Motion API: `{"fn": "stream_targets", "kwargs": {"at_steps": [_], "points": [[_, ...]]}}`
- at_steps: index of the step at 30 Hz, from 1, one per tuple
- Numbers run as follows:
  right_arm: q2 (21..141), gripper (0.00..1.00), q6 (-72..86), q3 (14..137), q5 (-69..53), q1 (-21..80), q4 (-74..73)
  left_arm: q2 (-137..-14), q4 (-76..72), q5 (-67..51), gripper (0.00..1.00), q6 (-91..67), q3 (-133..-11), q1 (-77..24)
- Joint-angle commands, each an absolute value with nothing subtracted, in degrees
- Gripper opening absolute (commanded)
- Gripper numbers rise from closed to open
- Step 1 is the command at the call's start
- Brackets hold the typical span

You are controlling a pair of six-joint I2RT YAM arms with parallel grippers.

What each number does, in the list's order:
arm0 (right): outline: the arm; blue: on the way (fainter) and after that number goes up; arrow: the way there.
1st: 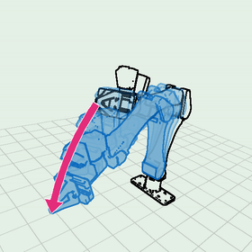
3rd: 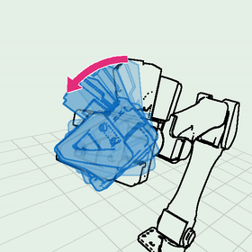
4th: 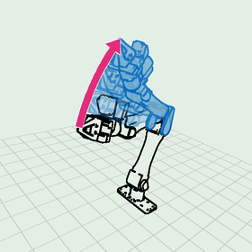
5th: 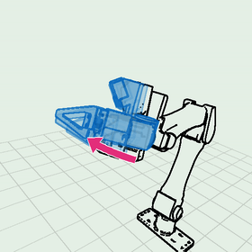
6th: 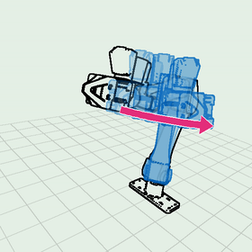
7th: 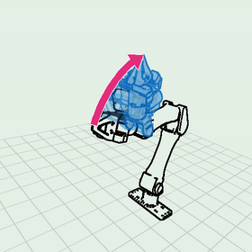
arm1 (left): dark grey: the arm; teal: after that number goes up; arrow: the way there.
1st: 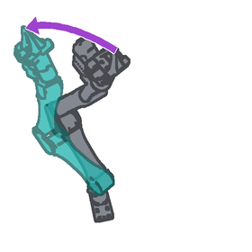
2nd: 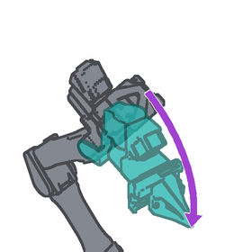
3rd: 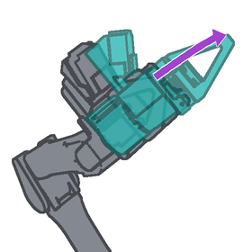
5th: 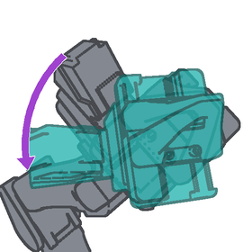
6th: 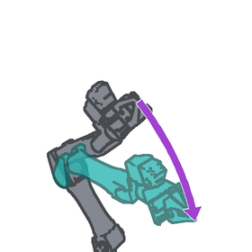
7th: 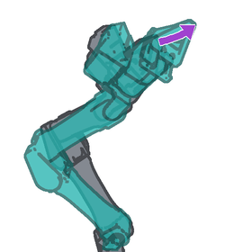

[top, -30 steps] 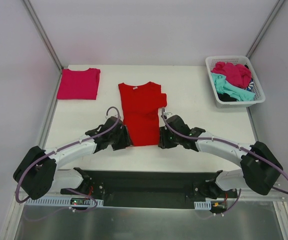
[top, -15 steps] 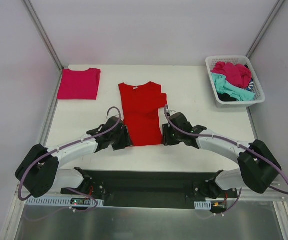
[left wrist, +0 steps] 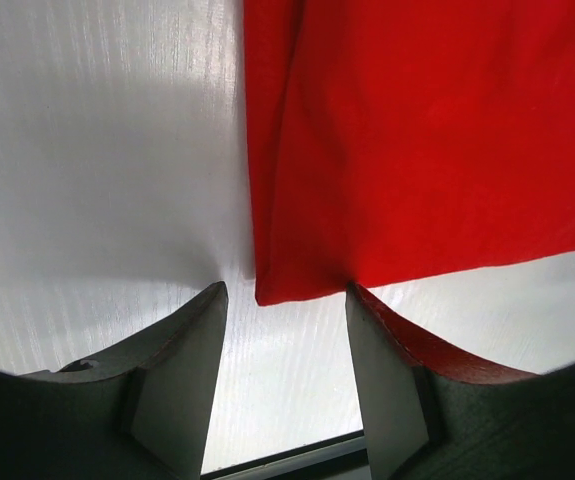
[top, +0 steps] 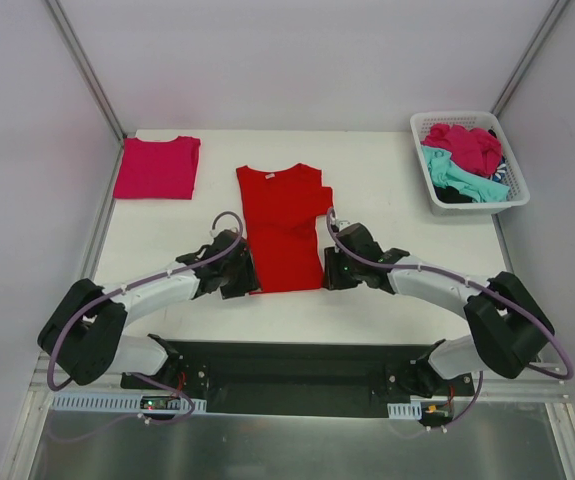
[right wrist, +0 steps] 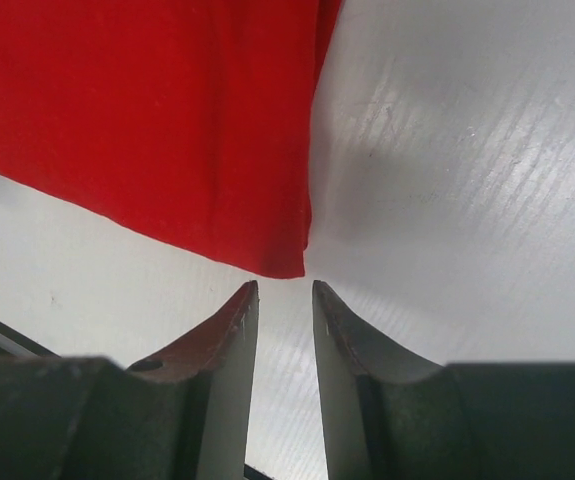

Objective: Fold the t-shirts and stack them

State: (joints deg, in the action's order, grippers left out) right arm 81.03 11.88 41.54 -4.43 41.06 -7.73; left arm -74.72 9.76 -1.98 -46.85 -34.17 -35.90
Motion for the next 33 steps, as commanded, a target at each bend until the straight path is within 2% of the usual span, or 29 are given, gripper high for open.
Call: {"fn": "stream_targets", "kwargs": {"at_steps": [1, 12, 16, 17, 20, 27, 33], "points": [[82.2, 0.31, 11.3, 42.0, -6.1, 40.9, -4.8, -76.3, 10.4, -0.4, 0.50, -45.4, -36.5, -35.4], [86.4, 0.29, 9.9, 42.9, -8.7, 39.6, -1.6, -78.0, 8.4, -0.2, 0.50, -45.1, -36.1, -35.2], [88.3, 0.26, 9.6, 44.0, -9.7, 38.9, -0.9, -79.4, 7.6, -0.8, 0.24, -44.6, -36.6, -34.5], [88.6, 0.26, 9.3, 44.4, -9.8, 38.8, -0.9, -80.0, 7.3, -1.1, 0.15, -44.6, -36.7, -34.2], [89.4, 0.25, 9.2, 44.7, -10.2, 38.3, -0.8, -81.1, 6.6, -1.6, 0.00, -44.5, -37.0, -33.5], [87.8, 0.23, 9.8, 42.4, -10.8, 38.0, -1.0, -79.8, 5.6, -4.7, 0.00, -45.6, -35.6, -33.5], [79.0, 0.21, 12.6, 36.8, -10.8, 38.5, -2.2, -68.7, 8.8, -7.3, 0.00, -48.2, -29.2, -34.1]]}}
